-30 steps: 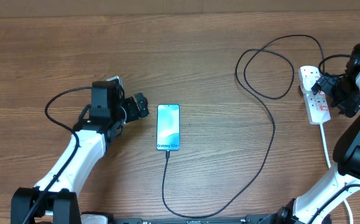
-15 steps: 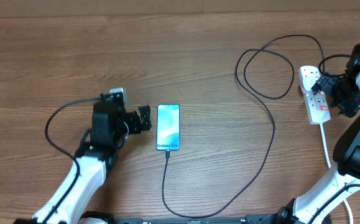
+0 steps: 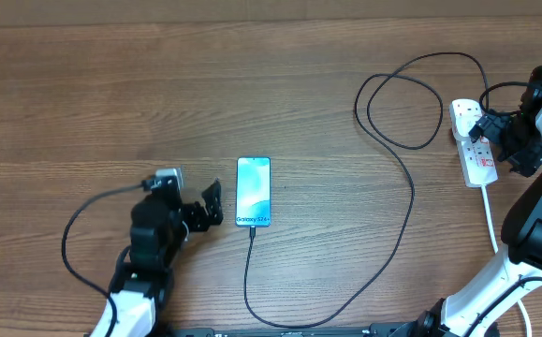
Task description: Plug charger to phone and switch on socket
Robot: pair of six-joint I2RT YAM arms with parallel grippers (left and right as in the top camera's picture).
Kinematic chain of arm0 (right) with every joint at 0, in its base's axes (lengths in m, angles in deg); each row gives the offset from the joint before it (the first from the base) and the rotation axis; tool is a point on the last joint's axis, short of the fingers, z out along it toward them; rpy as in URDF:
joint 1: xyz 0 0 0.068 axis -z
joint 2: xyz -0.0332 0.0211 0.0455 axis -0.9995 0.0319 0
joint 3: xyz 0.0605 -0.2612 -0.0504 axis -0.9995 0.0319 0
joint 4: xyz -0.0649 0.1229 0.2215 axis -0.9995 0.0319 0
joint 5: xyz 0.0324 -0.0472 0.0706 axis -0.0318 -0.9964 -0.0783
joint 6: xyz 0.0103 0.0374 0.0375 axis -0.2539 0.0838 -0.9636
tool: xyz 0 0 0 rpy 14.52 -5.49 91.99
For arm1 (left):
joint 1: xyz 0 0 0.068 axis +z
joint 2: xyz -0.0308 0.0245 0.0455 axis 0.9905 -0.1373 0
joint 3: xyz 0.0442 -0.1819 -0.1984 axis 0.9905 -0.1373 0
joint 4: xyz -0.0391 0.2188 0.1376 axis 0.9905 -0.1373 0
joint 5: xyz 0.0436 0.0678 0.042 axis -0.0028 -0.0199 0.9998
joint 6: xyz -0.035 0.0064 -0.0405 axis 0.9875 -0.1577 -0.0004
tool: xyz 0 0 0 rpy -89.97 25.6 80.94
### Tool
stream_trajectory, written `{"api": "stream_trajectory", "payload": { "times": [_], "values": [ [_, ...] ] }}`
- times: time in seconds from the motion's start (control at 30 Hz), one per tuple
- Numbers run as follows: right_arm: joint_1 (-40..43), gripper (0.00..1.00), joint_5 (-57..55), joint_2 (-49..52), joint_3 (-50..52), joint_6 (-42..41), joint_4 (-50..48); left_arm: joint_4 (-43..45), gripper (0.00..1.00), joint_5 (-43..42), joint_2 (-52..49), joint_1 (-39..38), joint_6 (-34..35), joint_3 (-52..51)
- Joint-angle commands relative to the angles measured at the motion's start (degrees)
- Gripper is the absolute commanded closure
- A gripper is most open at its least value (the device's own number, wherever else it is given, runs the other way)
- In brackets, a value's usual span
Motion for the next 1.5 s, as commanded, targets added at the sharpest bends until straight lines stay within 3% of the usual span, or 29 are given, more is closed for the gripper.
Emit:
{"api": "stream_trajectory", "payload": {
  "times": [0.0, 0.13, 0.23, 0.7, 1.1, 1.47],
  "values": [
    [-0.4, 0.00, 2.0, -2.1, -1.8, -1.0, -2.2, 0.4, 0.00, 1.4, 3.8, 0.8, -1.3, -4.8],
    [-0.4, 0.00, 2.0, -2.1, -1.8, -1.0, -2.2, 4.7, 0.00, 2.0, 8.4, 0.9, -1.0, -9.7],
    [-0.4, 0.00, 2.0, -2.1, -1.8, -1.0, -2.2, 2.8, 0.00, 2.7, 11.2, 1.1, -1.1, -10.3],
    [-0.4, 0.00, 2.0, -2.1, -1.8, -1.0, -2.2, -20.5, 0.00, 9.6, 31.3, 1.1, -1.0, -10.3],
    [-0.4, 0.00, 2.0, -2.1, -1.8, -1.0, -2.2, -20.7, 0.00, 9.2, 49.5, 1.6, -11.8, -10.3],
    [-0.4, 0.00, 2.0, -2.1, -1.8, -1.0, -2.2, -20.7, 0.00, 8.9, 56.2, 5.2, -13.2, -10.3]
  ]
}}
